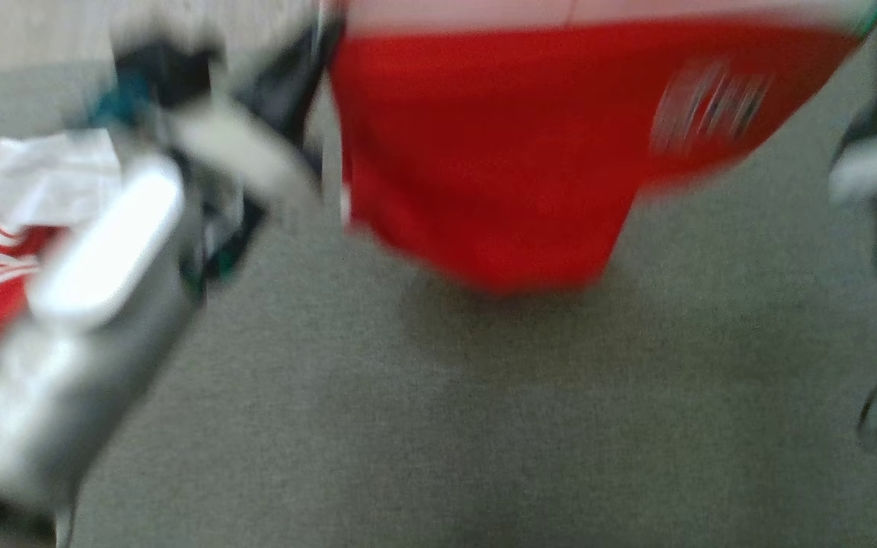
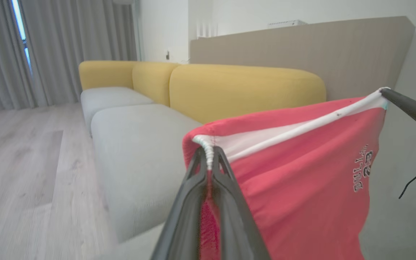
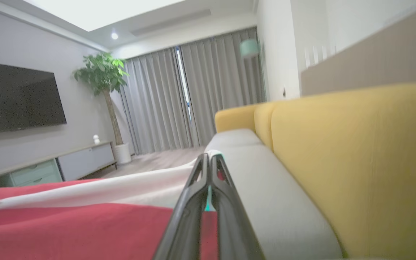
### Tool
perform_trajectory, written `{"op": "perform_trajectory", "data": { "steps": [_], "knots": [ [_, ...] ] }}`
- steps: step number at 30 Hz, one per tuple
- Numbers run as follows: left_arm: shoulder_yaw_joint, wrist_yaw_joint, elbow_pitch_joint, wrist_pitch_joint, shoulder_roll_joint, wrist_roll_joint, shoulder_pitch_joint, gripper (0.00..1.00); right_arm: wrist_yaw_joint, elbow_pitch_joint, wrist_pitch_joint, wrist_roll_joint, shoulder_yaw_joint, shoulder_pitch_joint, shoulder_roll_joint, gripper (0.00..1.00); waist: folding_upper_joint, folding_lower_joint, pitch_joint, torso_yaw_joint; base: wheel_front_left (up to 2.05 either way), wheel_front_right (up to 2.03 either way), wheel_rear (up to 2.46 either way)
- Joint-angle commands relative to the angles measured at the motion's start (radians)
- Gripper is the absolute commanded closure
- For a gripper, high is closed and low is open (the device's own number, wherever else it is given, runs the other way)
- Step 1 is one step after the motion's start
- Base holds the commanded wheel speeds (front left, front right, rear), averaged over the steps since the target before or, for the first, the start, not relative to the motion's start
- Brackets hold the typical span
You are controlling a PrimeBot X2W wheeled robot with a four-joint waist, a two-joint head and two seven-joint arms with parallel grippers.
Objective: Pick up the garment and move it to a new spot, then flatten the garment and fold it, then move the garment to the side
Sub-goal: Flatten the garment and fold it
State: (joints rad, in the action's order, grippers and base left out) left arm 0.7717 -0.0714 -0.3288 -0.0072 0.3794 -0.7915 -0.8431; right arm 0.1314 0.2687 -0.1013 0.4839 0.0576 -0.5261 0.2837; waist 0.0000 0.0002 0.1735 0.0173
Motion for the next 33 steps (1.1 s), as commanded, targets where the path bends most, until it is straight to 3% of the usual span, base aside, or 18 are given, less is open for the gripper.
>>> {"op": "perform_trajectory", "data": {
  "steps": [1,5,8,14,22,33],
  "knots": [
    [-0.056,-0.013,0.001,0.011,0.013,0.003,-0.123,1.0,-0.001,-0.039,0.007,-0.005,-0.001,-0.093,0.028,1.0,0.0,-0.0002,0.076,-0.02,0.0,0.0,0.0],
    [-0.083,-0.043,-0.101,-0.002,-0.041,0.001,-0.366,1.0,-0.001,-0.033,0.012,-0.038,-0.023,-0.327,0.064,1.0,0.0,-0.0002,0.173,-0.039,0.0,0.0,0.0],
    [-0.09,-0.055,-0.185,-0.099,-0.092,0.021,-0.542,1.0,-0.001,-0.014,-0.008,-0.066,-0.035,-0.504,0.09,1.0,0.0,-0.0002,0.238,-0.05,0.0,0.0,0.0],
    [-0.023,-0.059,-0.26,-0.214,-0.118,0.018,-0.584,1.0,-0.001,-0.017,-0.04,-0.076,-0.052,-0.566,0.103,1.0,0.0,-0.0002,0.278,-0.056,0.0,0.0,0.0],
    [0.111,-0.059,-0.267,-0.252,-0.075,-0.042,-0.335,1.0,-0.001,-0.048,-0.048,-0.066,-0.079,-0.308,0.058,1.0,0.0,-0.0002,0.265,-0.046,0.0,0.0,0.0],
    [0.073,-0.055,-0.096,-0.254,-0.007,0.021,0.143,1.0,-0.001,-0.22,0.039,-0.028,-0.106,0.213,-0.023,1.0,0.0,-0.0002,0.09,-0.038,0.0,0.0,0.0]
  ]
}}
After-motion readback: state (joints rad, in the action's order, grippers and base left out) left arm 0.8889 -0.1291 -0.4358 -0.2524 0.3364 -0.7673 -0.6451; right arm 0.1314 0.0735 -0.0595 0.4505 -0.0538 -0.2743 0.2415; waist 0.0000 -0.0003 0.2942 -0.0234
